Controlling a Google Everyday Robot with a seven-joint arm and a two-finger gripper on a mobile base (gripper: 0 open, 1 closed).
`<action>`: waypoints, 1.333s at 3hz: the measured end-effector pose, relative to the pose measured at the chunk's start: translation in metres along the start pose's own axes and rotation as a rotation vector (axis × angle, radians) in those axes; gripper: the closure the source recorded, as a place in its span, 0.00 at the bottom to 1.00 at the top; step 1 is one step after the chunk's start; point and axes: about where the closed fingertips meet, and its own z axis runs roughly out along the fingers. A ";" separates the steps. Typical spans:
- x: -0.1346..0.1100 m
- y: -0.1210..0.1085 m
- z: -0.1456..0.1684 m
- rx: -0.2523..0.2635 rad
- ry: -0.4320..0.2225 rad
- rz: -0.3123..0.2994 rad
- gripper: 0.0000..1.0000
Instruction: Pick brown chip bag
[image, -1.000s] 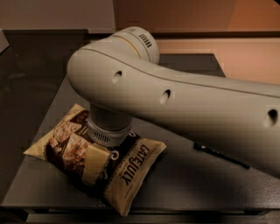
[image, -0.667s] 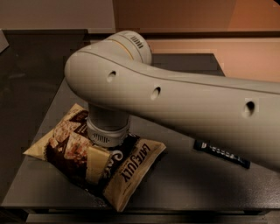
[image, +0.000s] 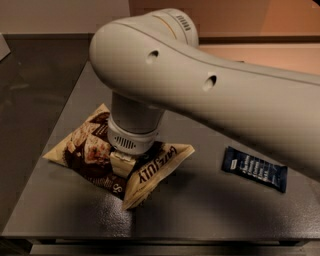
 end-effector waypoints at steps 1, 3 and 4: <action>-0.003 -0.006 -0.039 0.022 -0.074 -0.028 0.88; -0.011 -0.023 -0.106 0.065 -0.198 -0.109 1.00; -0.017 -0.037 -0.147 0.109 -0.246 -0.177 1.00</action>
Offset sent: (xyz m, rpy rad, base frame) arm 0.0088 -0.0237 0.1070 0.1682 -0.1339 0.0935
